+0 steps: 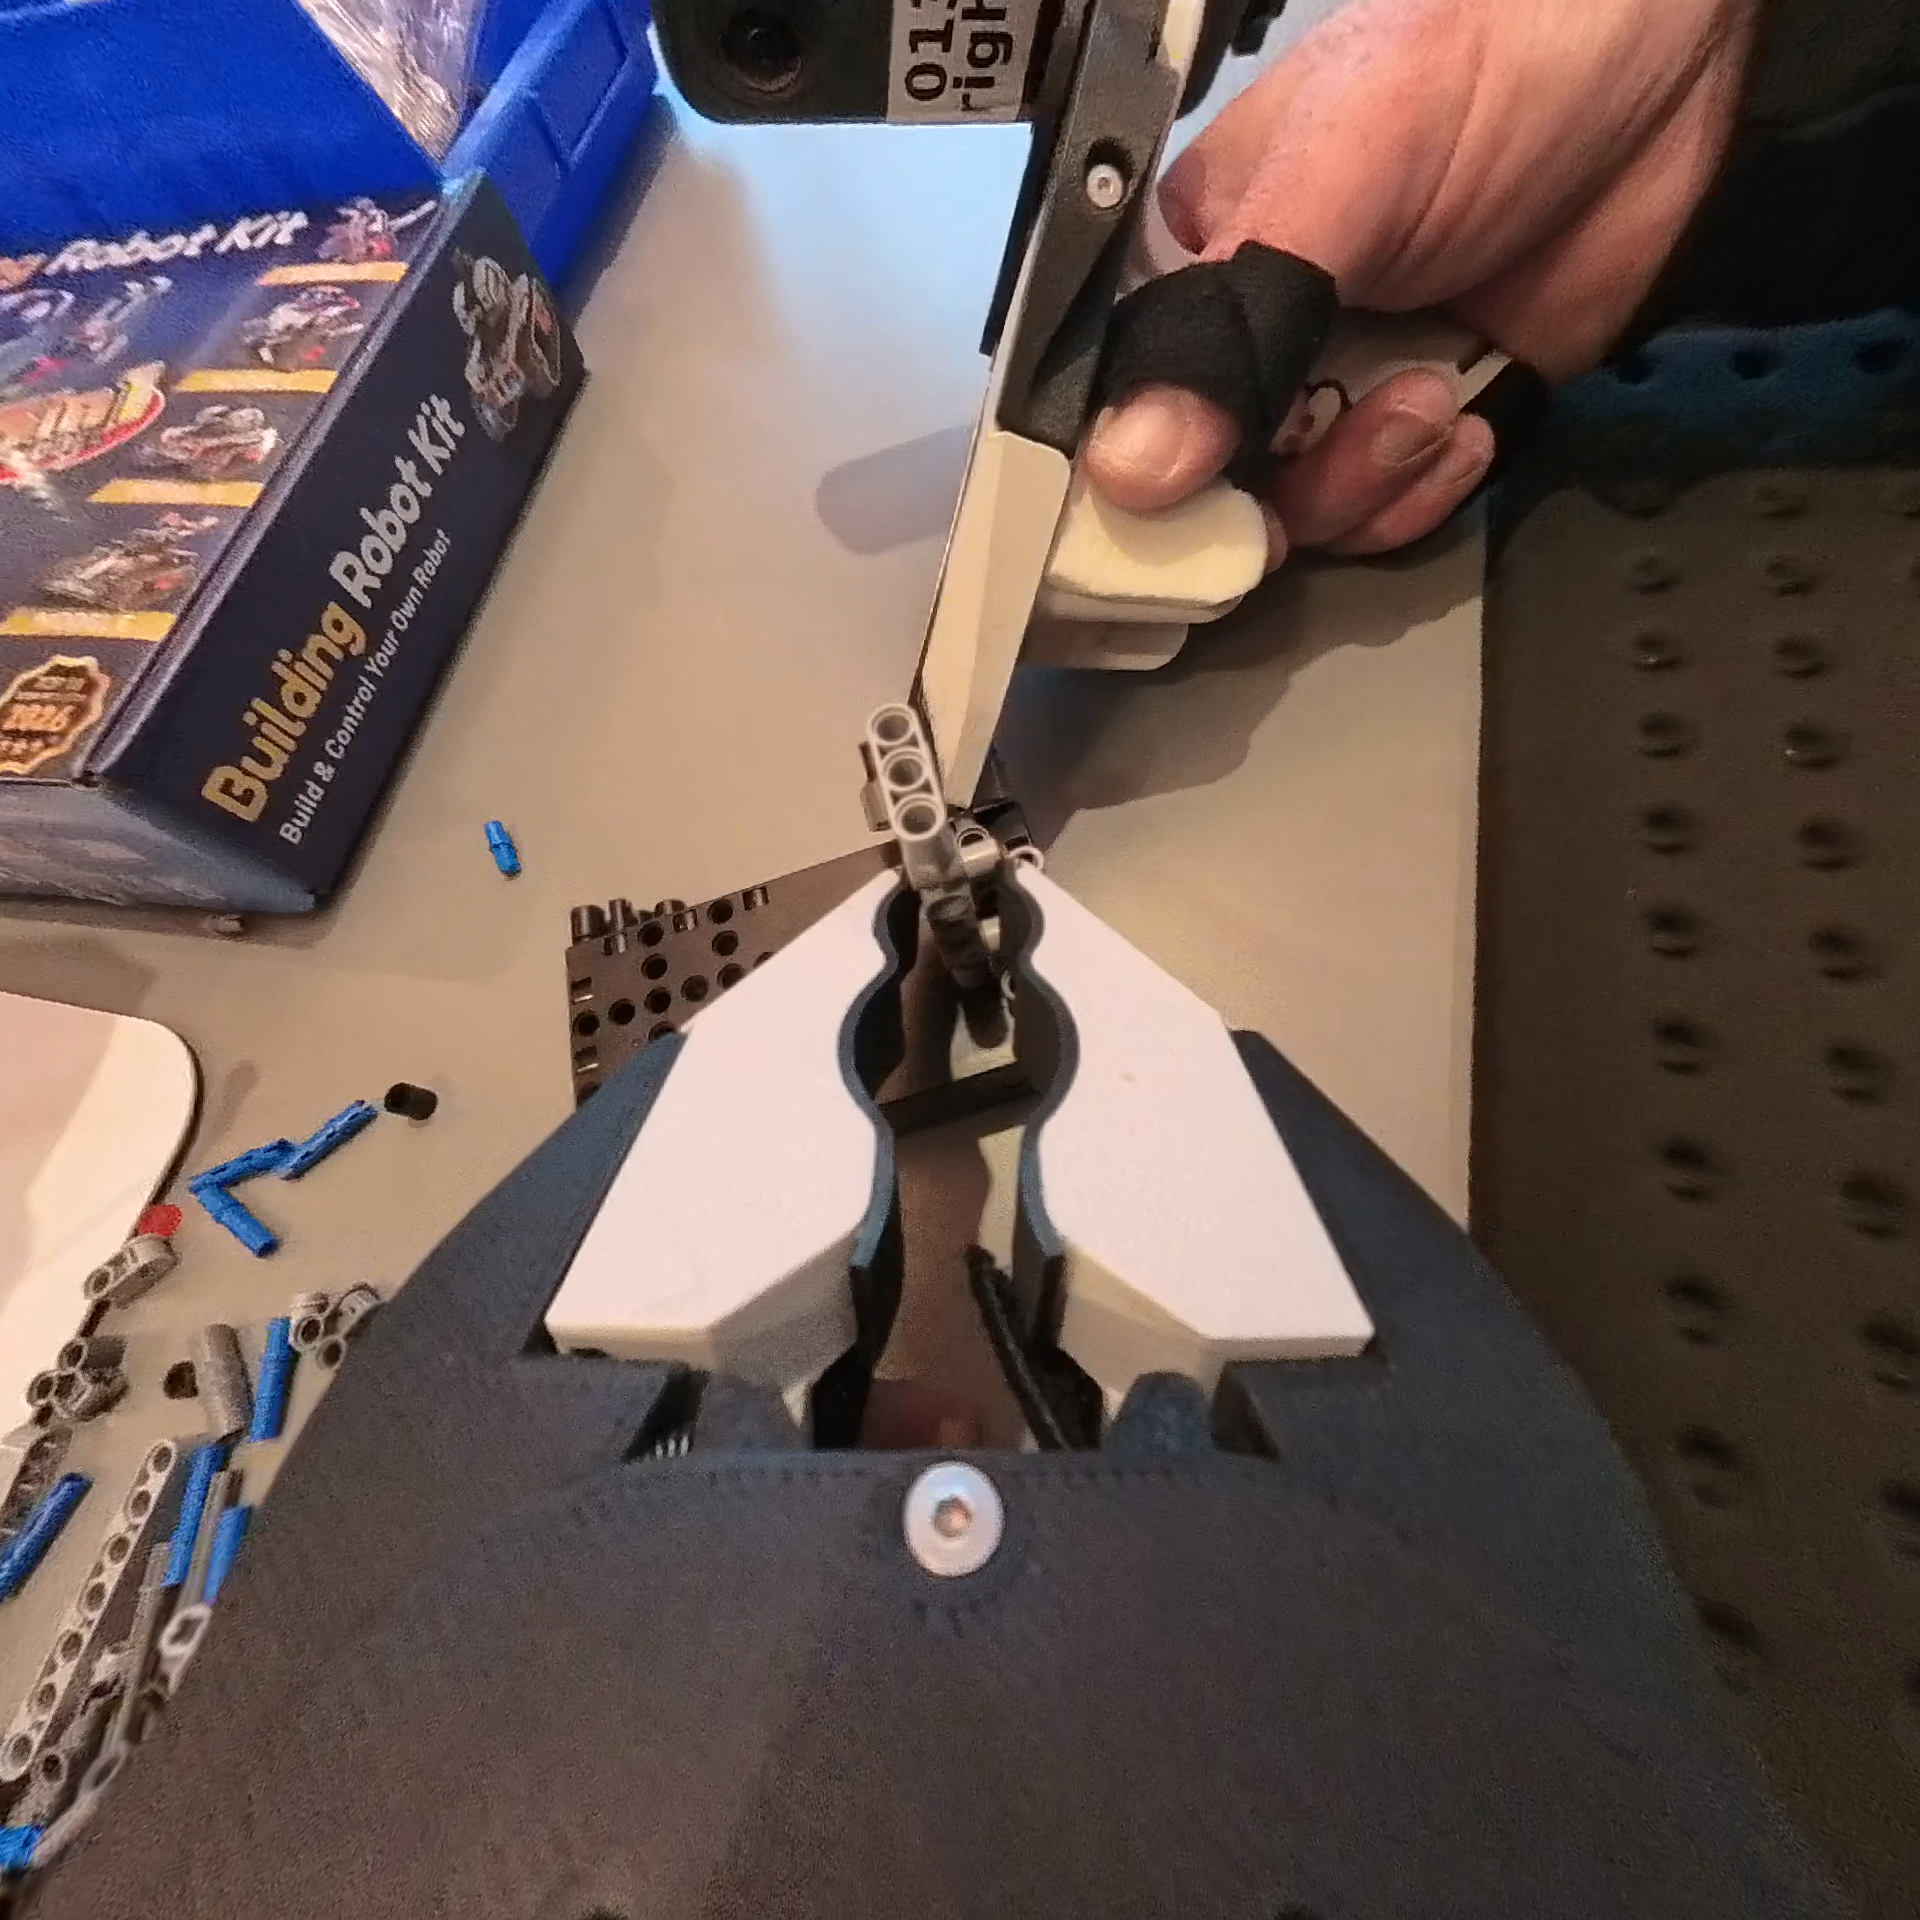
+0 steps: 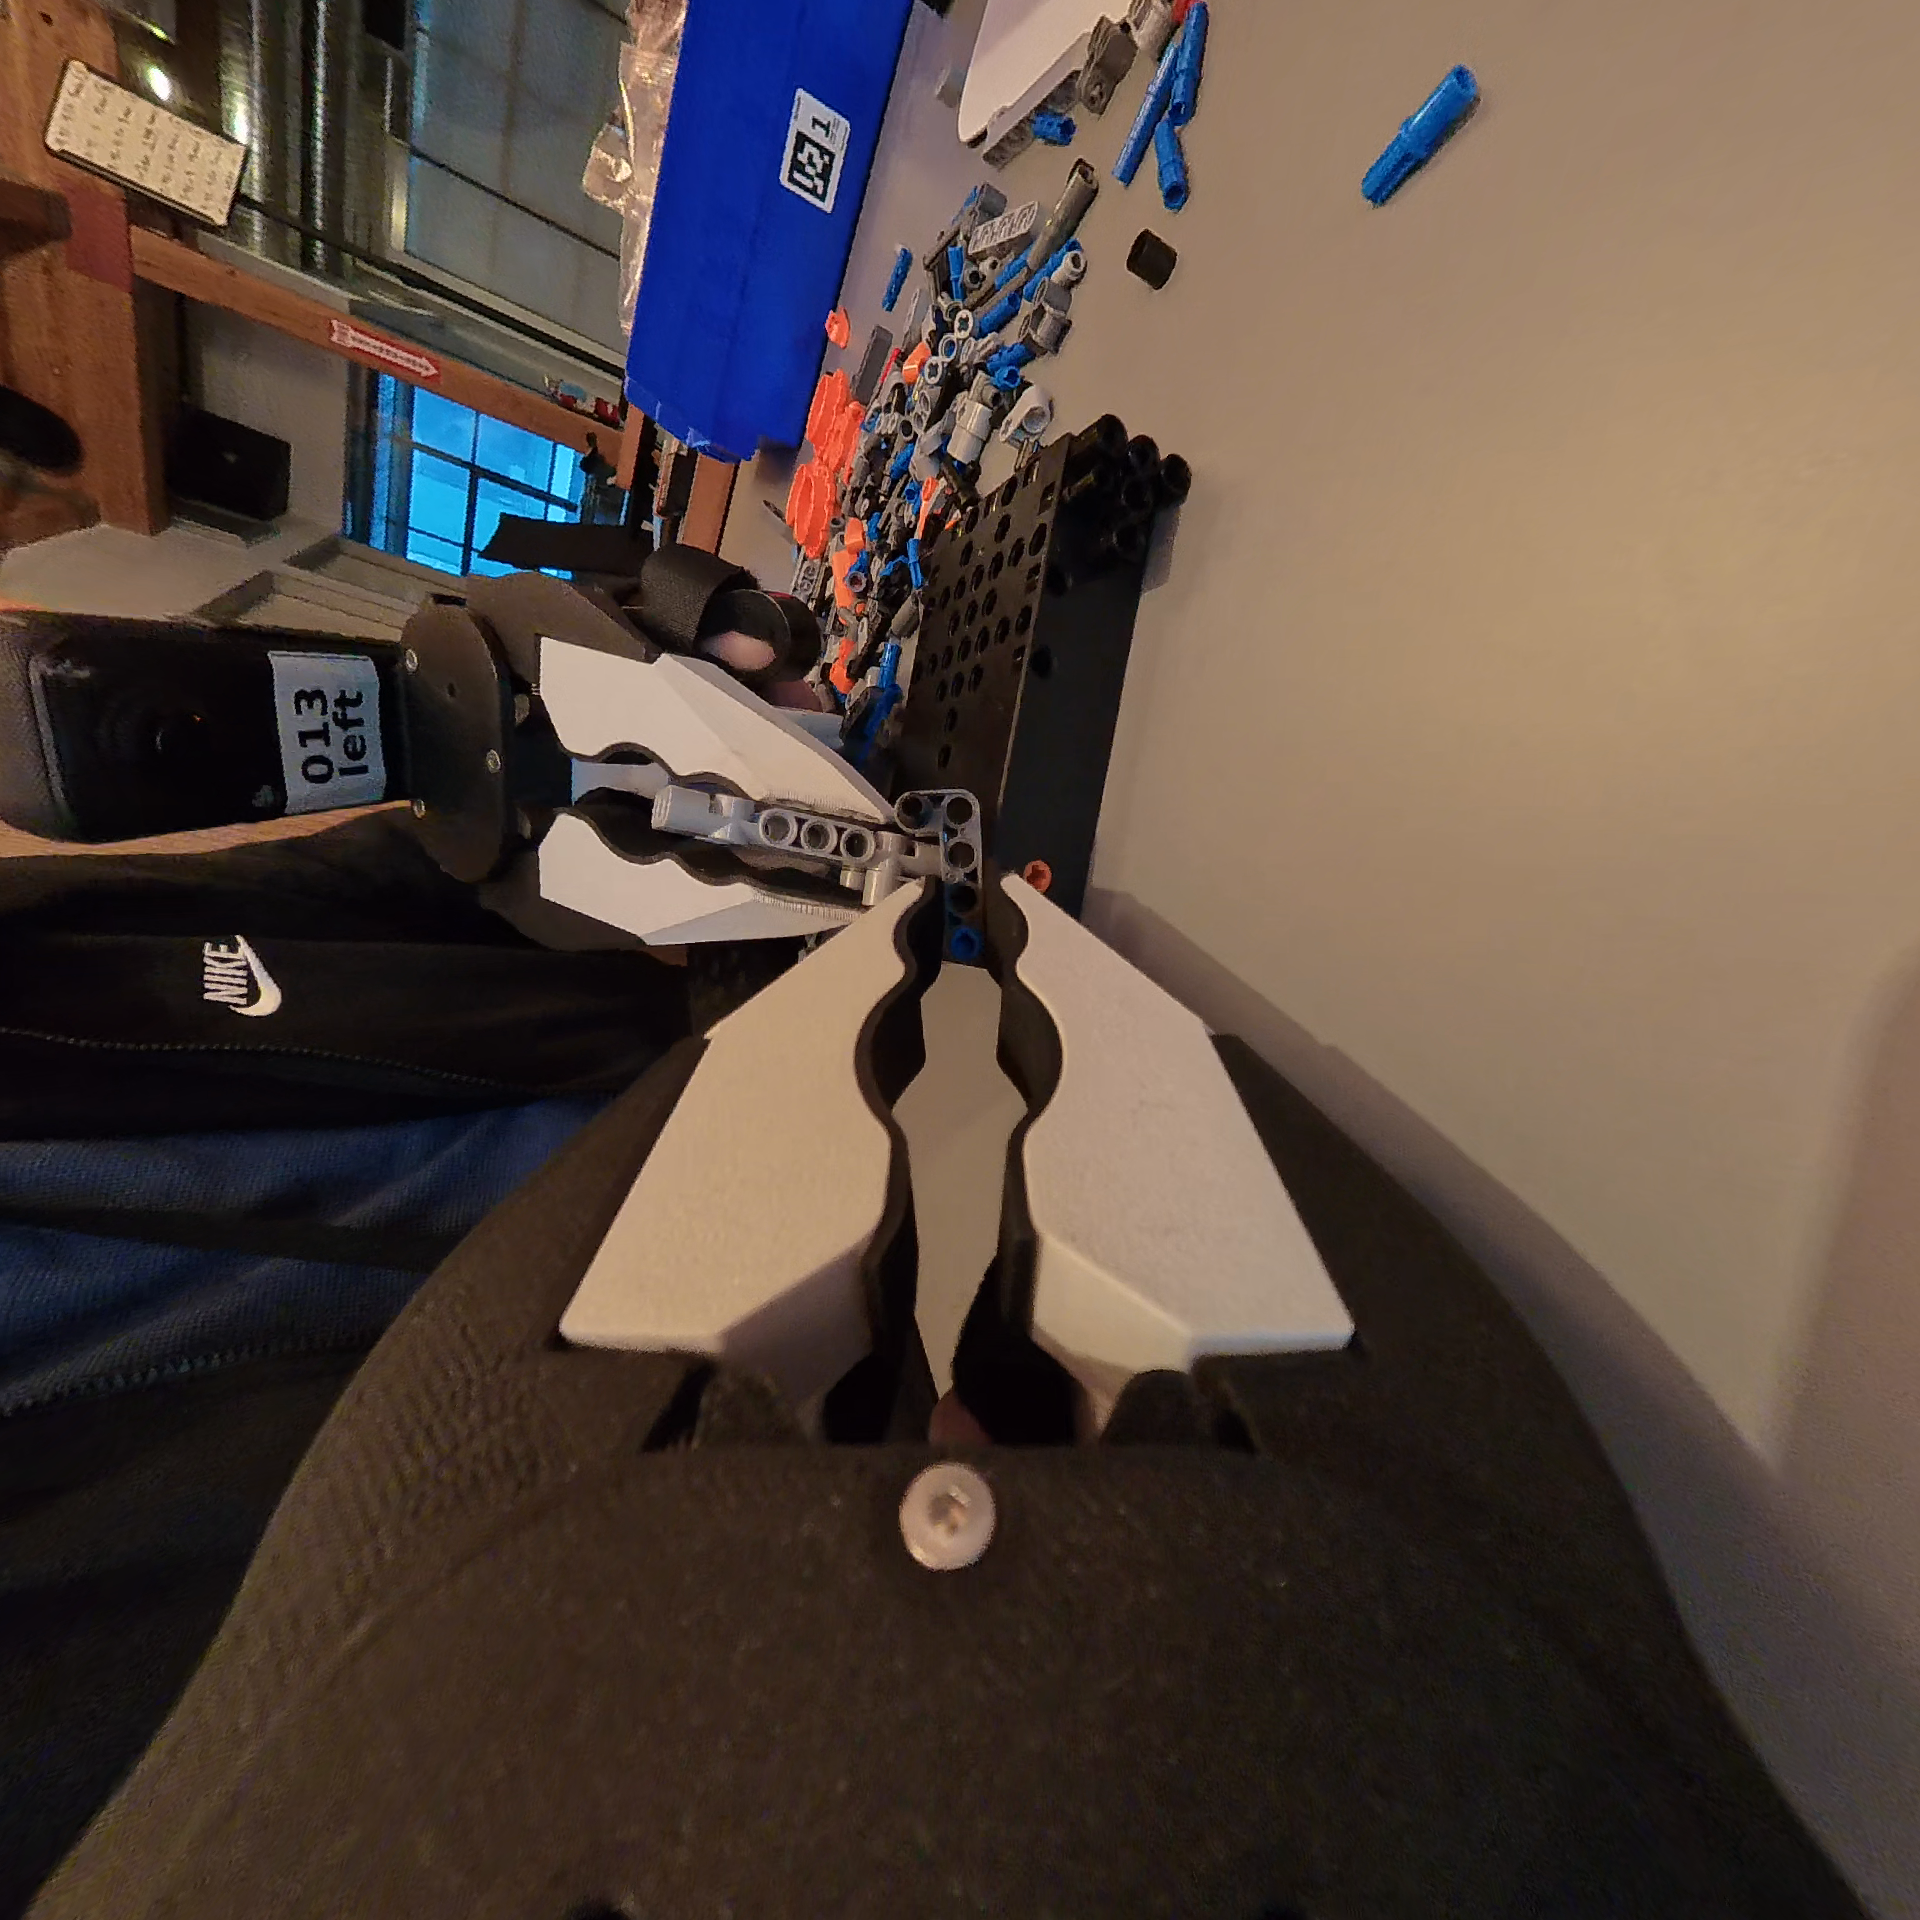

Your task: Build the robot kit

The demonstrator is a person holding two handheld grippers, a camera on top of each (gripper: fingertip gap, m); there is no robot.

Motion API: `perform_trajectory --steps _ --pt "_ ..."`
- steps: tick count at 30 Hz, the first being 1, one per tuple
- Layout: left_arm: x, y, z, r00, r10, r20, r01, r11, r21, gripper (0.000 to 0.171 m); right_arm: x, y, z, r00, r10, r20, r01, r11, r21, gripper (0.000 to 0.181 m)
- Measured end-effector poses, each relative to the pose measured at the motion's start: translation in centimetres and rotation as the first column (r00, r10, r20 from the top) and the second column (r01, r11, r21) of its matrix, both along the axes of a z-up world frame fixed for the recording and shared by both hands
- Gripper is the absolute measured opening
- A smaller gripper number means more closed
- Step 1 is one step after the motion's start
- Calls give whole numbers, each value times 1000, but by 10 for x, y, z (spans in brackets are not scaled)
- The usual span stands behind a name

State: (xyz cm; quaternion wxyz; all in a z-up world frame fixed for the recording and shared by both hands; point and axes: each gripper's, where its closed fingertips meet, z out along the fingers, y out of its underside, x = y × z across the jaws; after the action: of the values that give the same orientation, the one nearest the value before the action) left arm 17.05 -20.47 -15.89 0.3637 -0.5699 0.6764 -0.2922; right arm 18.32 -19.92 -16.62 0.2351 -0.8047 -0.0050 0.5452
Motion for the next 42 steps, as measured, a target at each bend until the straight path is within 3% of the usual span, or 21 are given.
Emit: perform_trajectory --steps 5,8,28,37,42 --pt "-3 0 -3 999 1 -34 -3 998 -63 22 -3 -1 0 1000 18 -3 -18 1000 -1 6" --pt "-4 -4 -4 999 -8 -51 4 997 -80 17 -5 0 0 1000 23 -5 -23 1000 -3 6" --pt "-4 -5 -4 999 -47 23 46 997 65 16 -7 -2 0 985 133 -113 -144 984 -100 6" --pt "-4 -5 1 996 -78 53 62 964 257 14 -10 -5 15 979 139 -152 -143 990 -13 6" --pt "-2 -8 4 994 -90 64 70 960 270 13 -13 -1 20 985 98 -144 -93 995 42 6"
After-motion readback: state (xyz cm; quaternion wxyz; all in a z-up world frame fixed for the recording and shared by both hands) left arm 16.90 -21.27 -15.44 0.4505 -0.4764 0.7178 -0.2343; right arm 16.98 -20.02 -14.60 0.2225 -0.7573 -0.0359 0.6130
